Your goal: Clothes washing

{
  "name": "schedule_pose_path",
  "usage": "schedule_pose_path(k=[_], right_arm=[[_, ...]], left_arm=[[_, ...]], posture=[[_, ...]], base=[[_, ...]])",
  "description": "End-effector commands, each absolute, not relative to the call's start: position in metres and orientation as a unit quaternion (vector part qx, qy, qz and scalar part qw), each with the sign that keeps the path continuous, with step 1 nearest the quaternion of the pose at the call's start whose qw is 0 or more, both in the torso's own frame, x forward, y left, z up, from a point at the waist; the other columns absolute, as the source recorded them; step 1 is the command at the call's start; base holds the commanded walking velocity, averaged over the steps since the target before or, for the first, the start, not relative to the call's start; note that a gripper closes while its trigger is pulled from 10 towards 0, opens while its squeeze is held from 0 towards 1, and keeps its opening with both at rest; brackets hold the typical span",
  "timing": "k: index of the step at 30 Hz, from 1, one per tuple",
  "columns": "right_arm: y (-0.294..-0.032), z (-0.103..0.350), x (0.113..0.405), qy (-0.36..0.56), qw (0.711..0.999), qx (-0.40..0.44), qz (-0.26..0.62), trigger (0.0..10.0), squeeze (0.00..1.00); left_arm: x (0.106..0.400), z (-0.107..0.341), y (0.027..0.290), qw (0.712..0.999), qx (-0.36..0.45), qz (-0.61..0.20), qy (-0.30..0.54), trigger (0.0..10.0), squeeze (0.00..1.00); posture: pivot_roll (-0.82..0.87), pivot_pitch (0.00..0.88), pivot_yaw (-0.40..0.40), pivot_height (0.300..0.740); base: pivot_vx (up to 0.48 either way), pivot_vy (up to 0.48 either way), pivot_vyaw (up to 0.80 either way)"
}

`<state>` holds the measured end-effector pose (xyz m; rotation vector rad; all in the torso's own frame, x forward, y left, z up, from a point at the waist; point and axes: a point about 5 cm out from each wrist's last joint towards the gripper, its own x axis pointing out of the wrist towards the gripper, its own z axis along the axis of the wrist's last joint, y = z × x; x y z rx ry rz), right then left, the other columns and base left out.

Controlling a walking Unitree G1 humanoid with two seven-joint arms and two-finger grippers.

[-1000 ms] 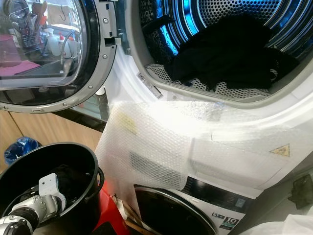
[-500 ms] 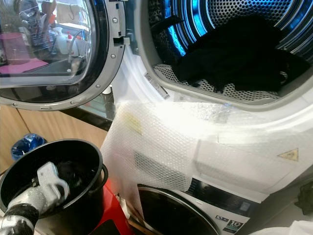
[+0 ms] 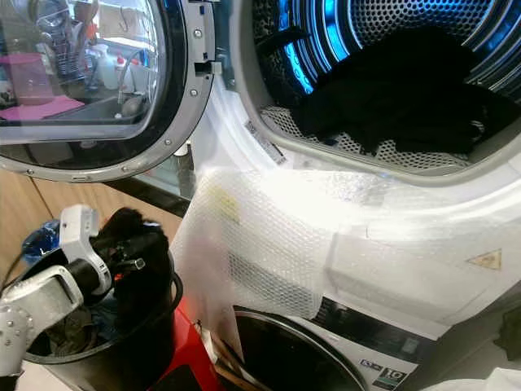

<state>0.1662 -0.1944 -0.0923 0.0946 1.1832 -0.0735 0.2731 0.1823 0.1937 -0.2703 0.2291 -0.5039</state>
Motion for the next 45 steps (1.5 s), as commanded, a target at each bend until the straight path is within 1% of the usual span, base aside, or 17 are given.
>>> schedule_pose_path(k=[1,2,4,7,9,14,18,22,26,29,30,33,34,35,37,39,45], right_arm=[[-0.190,-0.089,0.175,0.541,0.840,0.043,-0.021,10.0,0.00],[-0.190,-0.089,0.175,0.541,0.840,0.043,-0.021,10.0,0.00],[-0.185,-0.087,0.180,0.529,0.847,0.051,-0.015,10.0,0.00],[-0.182,-0.087,0.182,0.526,0.849,0.052,-0.012,10.0,0.00],[-0.182,-0.087,0.182,0.522,0.851,0.059,-0.017,10.0,0.00],[-0.183,-0.087,0.181,0.516,0.854,0.068,-0.013,10.0,0.00],[-0.184,-0.086,0.182,0.514,0.856,0.062,-0.009,10.0,0.00],[-0.183,-0.079,0.196,0.491,0.868,0.068,-0.004,10.0,0.00],[-0.184,-0.071,0.210,0.463,0.882,0.083,-0.001,10.0,0.00],[-0.184,-0.071,0.211,0.462,0.883,0.080,0.001,10.0,0.00],[-0.185,-0.071,0.210,0.464,0.883,0.075,0.001,10.0,0.00],[-0.184,-0.071,0.211,0.463,0.883,0.078,-0.001,10.0,0.00],[-0.184,-0.071,0.211,0.463,0.883,0.078,-0.001,10.0,0.00],[-0.184,-0.071,0.211,0.461,0.883,0.082,-0.006,10.0,0.00],[-0.185,-0.071,0.211,0.460,0.884,0.082,-0.008,10.0,0.00],[-0.185,-0.071,0.210,0.461,0.884,0.080,-0.009,10.0,0.00],[-0.194,-0.075,0.202,0.469,0.880,0.063,-0.042,10.0,0.00]], left_arm=[[0.267,0.216,0.157,0.932,-0.088,-0.340,0.092,0.0,0.00],[0.267,0.216,0.157,0.932,-0.088,-0.340,0.092,0.0,0.00],[0.269,0.231,0.131,0.904,-0.048,-0.417,0.080,0.0,0.00],[0.271,0.235,0.117,0.889,-0.042,-0.449,0.083,0.0,0.00],[0.272,0.229,0.123,0.897,-0.053,-0.426,0.103,0.0,0.00],[0.267,0.224,0.131,0.905,-0.045,-0.410,0.105,0.0,0.00],[0.265,0.229,0.129,0.902,-0.044,-0.419,0.095,0.0,0.00],[0.262,0.227,0.123,0.891,-0.038,-0.440,0.105,0.0,0.00],[0.250,0.216,0.101,0.849,-0.022,-0.513,0.126,0.0,0.00],[0.247,0.208,0.091,0.831,-0.005,-0.539,0.137,0.0,0.00],[0.245,0.196,0.076,0.808,0.011,-0.569,0.154,0.0,0.00],[0.245,0.187,0.054,0.784,0.008,-0.600,0.161,0.0,0.00],[0.245,0.187,0.054,0.784,0.008,-0.600,0.161,0.0,0.00],[0.248,0.187,0.040,0.776,0.008,-0.612,0.153,0.0,0.00],[0.250,0.191,0.028,0.769,0.008,-0.623,0.139,0.0,0.00],[0.250,0.193,0.025,0.766,0.009,-0.629,0.132,0.0,0.00],[0.251,0.217,-0.009,0.755,-0.025,-0.651,0.074,0.0,0.00]], posture=[[0.11,0.000,-0.033,0.740],[0.11,0.000,-0.033,0.740],[0.11,0.000,-0.024,0.740],[0.09,0.000,-0.006,0.740],[0.06,0.000,0.012,0.740],[0.10,0.000,-0.011,0.740],[0.12,0.000,-0.019,0.740],[0.11,0.000,-0.014,0.740],[0.12,0.000,-0.019,0.740],[0.12,0.000,-0.020,0.740],[0.13,0.000,-0.022,0.740],[0.11,0.000,-0.018,0.740],[0.11,0.000,-0.018,0.740],[0.09,0.000,-0.014,0.740],[0.09,0.000,-0.014,0.740],[0.09,0.000,-0.014,0.740],[0.09,0.000,-0.014,0.740]], base=[[0.000,0.000,0.00],[0.000,0.000,0.00],[0.000,0.000,0.00],[0.000,0.000,0.00],[0.000,0.000,0.00],[0.000,0.000,0.00],[0.000,0.000,0.00],[0.000,0.000,0.00],[0.000,0.000,0.00],[0.000,0.000,0.00],[0.000,0.000,0.00],[0.000,0.000,0.00],[0.000,0.000,0.00],[0.000,0.000,0.00],[0.000,0.000,0.00],[0.000,0.000,0.00],[0.000,0.000,0.00]])
